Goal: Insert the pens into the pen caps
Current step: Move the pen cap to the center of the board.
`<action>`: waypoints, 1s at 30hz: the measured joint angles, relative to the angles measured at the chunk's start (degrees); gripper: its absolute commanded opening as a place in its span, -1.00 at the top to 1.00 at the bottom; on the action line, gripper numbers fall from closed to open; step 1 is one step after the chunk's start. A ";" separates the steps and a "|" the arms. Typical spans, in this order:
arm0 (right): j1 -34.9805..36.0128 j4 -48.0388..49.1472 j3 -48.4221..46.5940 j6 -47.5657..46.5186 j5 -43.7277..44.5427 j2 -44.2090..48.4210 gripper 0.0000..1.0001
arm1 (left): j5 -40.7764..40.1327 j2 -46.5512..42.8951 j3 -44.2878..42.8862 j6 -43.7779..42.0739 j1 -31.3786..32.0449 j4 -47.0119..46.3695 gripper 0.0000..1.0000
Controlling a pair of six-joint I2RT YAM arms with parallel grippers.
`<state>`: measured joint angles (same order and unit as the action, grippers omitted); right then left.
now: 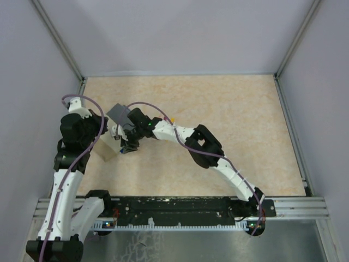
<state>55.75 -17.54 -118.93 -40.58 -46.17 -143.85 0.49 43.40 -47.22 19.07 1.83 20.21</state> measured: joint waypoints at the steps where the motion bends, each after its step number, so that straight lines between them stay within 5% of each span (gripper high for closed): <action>1: 0.00 -0.02 -0.17 0.39 0.22 -0.33 0.18 | 0.00 0.00 0.00 -0.11 0.00 0.00 1.00; 11: 0.15 0.59 -1.95 2.71 1.81 -3.04 0.24 | 0.00 0.48 0.00 -1.20 0.00 0.00 1.00; 22: 1.07 -0.70 -2.19 1.40 3.30 -3.04 0.54 | 0.04 0.68 0.00 -1.22 0.00 0.00 1.00; 30: 2.43 4.85 7.58 0.09 4.81 1.90 0.69 | 0.20 0.81 0.13 -1.22 0.00 -0.02 1.00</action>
<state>58.17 -12.69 -111.35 -40.49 -41.36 -141.95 0.69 44.21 -47.09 17.85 1.83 20.18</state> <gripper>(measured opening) 0.194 0.029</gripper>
